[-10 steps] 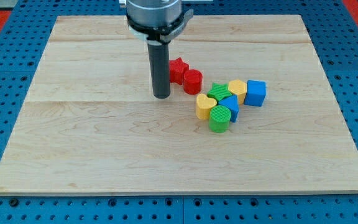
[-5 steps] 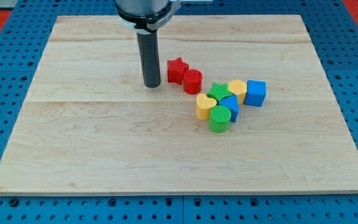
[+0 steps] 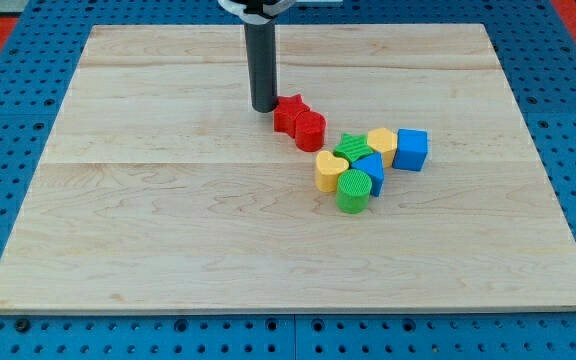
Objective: Push red star along with red circle slightly right and down
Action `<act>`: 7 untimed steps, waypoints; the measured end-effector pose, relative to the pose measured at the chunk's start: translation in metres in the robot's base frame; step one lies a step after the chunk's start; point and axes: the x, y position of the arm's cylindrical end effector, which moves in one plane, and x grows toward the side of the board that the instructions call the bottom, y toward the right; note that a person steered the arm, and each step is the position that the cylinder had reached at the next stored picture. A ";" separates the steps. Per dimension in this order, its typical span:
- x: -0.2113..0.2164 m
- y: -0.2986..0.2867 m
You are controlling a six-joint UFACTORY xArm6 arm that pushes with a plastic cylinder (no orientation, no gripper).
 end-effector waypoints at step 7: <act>0.011 0.023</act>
